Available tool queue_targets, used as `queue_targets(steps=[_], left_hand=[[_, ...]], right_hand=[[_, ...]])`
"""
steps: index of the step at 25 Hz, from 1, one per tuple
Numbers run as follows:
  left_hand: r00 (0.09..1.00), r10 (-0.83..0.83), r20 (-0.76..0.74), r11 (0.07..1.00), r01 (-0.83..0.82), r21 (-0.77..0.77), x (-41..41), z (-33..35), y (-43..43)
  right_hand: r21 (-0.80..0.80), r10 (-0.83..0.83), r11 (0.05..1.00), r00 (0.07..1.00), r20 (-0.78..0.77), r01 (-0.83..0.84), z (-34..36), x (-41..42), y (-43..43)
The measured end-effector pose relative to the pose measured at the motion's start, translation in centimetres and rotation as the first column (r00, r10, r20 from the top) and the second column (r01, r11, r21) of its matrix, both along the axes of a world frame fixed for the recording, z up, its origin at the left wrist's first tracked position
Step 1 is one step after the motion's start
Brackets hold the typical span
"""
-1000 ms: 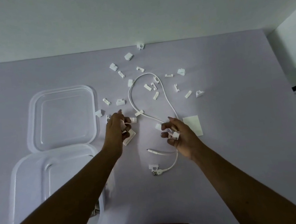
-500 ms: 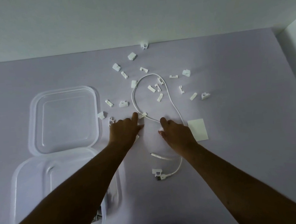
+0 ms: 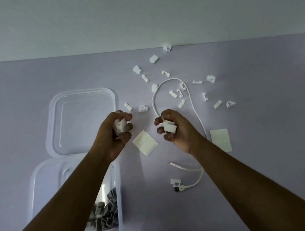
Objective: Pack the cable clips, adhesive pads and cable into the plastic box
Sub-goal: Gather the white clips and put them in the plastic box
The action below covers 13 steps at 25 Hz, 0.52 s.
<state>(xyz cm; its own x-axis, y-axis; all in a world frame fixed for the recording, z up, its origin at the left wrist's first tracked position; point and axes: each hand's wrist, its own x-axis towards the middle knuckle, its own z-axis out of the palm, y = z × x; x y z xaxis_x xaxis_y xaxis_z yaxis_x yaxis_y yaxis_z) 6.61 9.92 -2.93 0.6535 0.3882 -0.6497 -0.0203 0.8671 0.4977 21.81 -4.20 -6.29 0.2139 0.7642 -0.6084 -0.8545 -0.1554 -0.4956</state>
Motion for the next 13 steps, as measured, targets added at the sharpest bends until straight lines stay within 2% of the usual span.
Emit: queue_targets(steps=[1, 2, 3, 4, 5, 6, 7, 8, 9, 11, 13], left_hand=[[0.998, -0.042, -0.04, 0.997, 0.044, 0.065, -0.3, 0.1, 0.5], [0.987, -0.085, -0.136, 0.979, 0.108, 0.171, -0.4, 0.1, 1.0], [0.952, -0.115, -0.284, 0.927, 0.206, 0.315, -0.5, -0.1, 1.5], [0.879, -0.119, -0.462, 0.816, 0.351, 0.459, -0.4, -0.5, 1.8], [0.77, -0.084, -0.632, 0.641, 0.528, 0.558, -0.2, -1.1, 2.0], [0.65, -0.029, -0.759, 0.419, 0.698, 0.581, 0.0, -1.7, 1.9], [0.538, 0.043, -0.842, 0.205, 0.82, 0.535, 0.3, -2.2, 1.7], [0.459, 0.116, -0.881, 0.042, 0.884, 0.466, 0.6, -2.7, 1.4], [0.408, 0.172, -0.897, -0.072, 0.913, 0.401, 1.0, -3.3, 1.1], [0.338, 0.235, -0.911, -0.192, 0.935, 0.298, 1.5, -4.3, 0.9], [0.314, 0.26, -0.913, -0.231, 0.939, 0.257, 1.5, -5.0, 0.7]], right_hand=[[-0.018, 0.031, 0.999, 0.992, 0.121, -0.029, 0.0, 0.2, 1.2], [-0.094, 0.099, 0.993, 0.938, 0.332, -0.071, 0.0, 0.4, 2.4], [-0.211, 0.207, 0.972, 0.792, 0.574, -0.1, -0.2, 0.6, 3.5], [-0.32, 0.316, 0.943, 0.559, 0.767, -0.094, -0.6, 0.8, 4.4], [-0.397, 0.403, 0.914, 0.283, 0.87, -0.082, -1.0, 0.9, 5.2], [-0.46, 0.463, 0.884, 0.022, 0.886, -0.08, -1.3, 1.0, 5.8], [-0.514, 0.496, 0.855, -0.174, 0.851, -0.077, -1.6, 1.0, 6.3], [-0.556, 0.512, 0.828, -0.308, 0.801, -0.07, -1.8, 0.9, 6.8], [-0.589, 0.522, 0.806, -0.393, 0.757, -0.062, -2.2, 0.8, 7.1], [-0.623, 0.525, 0.781, -0.494, 0.693, -0.043, -3.0, 0.6, 7.7], [-0.63, 0.503, 0.776, -0.569, 0.65, -0.033, -3.6, 0.5, 7.8]])
